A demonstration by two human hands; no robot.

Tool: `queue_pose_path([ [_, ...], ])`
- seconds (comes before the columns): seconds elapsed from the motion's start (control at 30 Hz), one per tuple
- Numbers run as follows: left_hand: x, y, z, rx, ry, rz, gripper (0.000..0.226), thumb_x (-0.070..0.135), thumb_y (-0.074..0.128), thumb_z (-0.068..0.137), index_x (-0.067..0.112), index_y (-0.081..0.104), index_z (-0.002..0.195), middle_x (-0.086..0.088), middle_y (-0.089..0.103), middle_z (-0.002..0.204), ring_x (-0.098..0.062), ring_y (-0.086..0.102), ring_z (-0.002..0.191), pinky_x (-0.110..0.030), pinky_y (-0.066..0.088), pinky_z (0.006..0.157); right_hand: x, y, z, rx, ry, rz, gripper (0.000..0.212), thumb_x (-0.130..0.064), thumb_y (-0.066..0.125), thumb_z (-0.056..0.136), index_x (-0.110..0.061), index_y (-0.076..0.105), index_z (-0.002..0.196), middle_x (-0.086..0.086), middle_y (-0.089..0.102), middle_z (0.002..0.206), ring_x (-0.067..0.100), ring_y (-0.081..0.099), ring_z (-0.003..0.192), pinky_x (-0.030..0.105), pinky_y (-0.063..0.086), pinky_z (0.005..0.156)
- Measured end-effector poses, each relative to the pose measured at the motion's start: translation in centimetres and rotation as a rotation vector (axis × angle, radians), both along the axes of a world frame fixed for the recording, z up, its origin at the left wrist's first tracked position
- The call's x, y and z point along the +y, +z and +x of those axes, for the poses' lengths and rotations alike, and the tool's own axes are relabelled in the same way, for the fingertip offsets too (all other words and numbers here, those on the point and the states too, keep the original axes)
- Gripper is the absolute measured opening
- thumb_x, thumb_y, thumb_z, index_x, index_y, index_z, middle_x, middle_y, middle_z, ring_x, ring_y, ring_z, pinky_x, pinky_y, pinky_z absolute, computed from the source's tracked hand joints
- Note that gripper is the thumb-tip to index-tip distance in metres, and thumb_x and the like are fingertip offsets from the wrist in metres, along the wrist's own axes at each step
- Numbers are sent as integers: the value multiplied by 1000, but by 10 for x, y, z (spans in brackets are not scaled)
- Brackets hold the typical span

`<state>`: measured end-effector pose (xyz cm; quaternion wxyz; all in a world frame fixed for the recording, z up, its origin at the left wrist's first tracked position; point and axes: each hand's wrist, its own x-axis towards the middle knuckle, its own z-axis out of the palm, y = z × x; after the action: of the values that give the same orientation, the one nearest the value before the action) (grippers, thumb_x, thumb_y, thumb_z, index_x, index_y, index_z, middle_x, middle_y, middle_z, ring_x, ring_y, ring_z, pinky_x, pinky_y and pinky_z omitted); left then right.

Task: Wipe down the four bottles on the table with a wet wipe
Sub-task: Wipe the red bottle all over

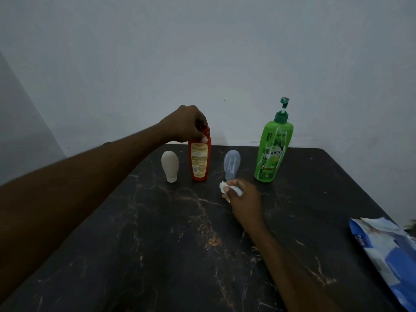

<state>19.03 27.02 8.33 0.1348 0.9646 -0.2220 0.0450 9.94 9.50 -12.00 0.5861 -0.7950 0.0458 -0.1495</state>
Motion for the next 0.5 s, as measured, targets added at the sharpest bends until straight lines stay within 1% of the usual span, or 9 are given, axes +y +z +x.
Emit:
queue_pose_path([
  [0.17,-5,-3,1,-8,-27,-7,43,26,80,87,7,69,124,-10,71,121,-20,66,102,-27,48,79,0,2,-1,5,-4,41,5,-22,67,92,-24,71,95,-9,71,88,6,67,83,37,59,78],
  [0.3,-8,-5,2,-19,-29,6,43,27,80,87,7,68,123,-10,71,120,-16,62,96,-27,48,78,-2,2,-2,1,-6,82,7,-21,67,92,-28,69,92,-8,72,90,8,68,85,39,59,79],
  [0.4,-9,-3,3,-20,-24,25,44,29,80,86,7,68,122,-11,71,119,-19,63,98,-28,50,80,-3,2,-2,8,-11,101,7,-22,66,92,-28,69,94,-8,72,91,8,68,86,39,60,80],
  [0.5,-10,-1,3,1,-28,50,46,28,82,85,8,66,123,-10,68,122,-17,59,99,-29,49,81,-3,-1,0,22,-8,113,8,-24,66,92,-26,69,99,-7,72,94,9,69,88,41,60,81],
])
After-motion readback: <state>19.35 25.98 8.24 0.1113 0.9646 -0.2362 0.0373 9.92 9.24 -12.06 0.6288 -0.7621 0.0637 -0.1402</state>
